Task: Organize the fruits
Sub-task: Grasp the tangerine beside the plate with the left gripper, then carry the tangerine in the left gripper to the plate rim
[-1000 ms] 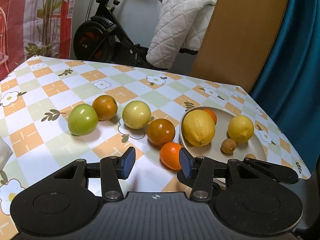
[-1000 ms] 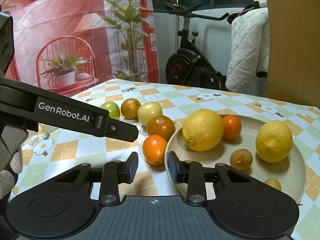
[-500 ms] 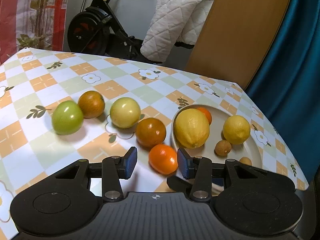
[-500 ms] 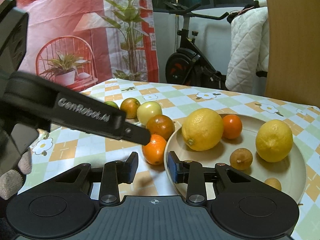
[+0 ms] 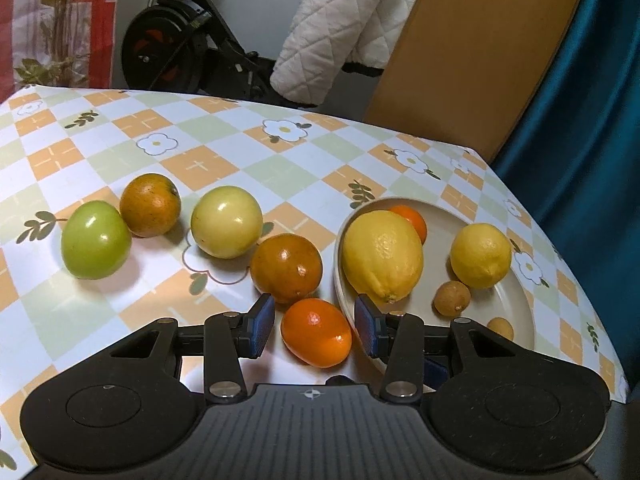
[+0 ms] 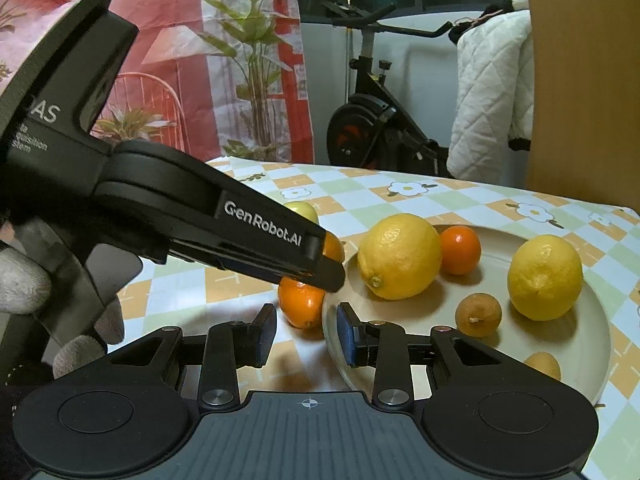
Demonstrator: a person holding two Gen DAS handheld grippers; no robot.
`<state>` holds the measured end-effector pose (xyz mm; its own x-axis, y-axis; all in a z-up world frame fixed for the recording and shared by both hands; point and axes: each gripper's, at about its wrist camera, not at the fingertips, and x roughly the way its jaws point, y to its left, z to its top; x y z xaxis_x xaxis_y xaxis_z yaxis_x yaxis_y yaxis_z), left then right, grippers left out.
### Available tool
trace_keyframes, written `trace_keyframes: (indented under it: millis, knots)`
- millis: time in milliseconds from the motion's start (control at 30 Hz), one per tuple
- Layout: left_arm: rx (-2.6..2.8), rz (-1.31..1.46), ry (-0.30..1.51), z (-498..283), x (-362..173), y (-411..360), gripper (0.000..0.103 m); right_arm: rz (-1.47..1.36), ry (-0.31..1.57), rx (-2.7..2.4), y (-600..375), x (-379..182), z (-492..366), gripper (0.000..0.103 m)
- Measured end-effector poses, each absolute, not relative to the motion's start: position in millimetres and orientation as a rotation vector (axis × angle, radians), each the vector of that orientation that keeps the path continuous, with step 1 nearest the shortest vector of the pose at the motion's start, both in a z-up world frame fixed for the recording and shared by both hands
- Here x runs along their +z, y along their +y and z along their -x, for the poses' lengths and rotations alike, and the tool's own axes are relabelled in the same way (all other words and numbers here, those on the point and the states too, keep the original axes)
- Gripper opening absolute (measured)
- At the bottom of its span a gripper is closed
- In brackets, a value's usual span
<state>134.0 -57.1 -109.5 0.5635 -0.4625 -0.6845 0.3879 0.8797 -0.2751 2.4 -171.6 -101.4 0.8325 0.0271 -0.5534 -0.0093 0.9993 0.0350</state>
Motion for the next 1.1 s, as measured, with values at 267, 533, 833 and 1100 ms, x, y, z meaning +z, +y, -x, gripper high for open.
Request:
trace_keyframes:
  millis: [267, 533, 833, 1100]
  knots:
    - [-0.525, 0.118, 0.844, -128.1, -110.0, -44.4, 0.039, -0.019, 0.586, 0.014, -169.6, -100.4, -1.7, 0.031]
    - [-0.505, 0.143, 0.850, -123.8, -108.2, -26.8, 0.039, 0.007, 0.591, -0.007, -168.5, -97.9, 0.4, 0.031]
    - [-0.470, 0.254, 0.845, -130.8, -107.6, 8.7, 0.038, 0.093, 0.599, 0.030, -148.0, -92.9, -9.2, 0.030]
    - [-0.529, 0.339, 0.829, -139.6, -107.5, 14.1, 0.038, 0.179, 0.679, 0.043, -125.3, -98.3, -36.6, 0.030]
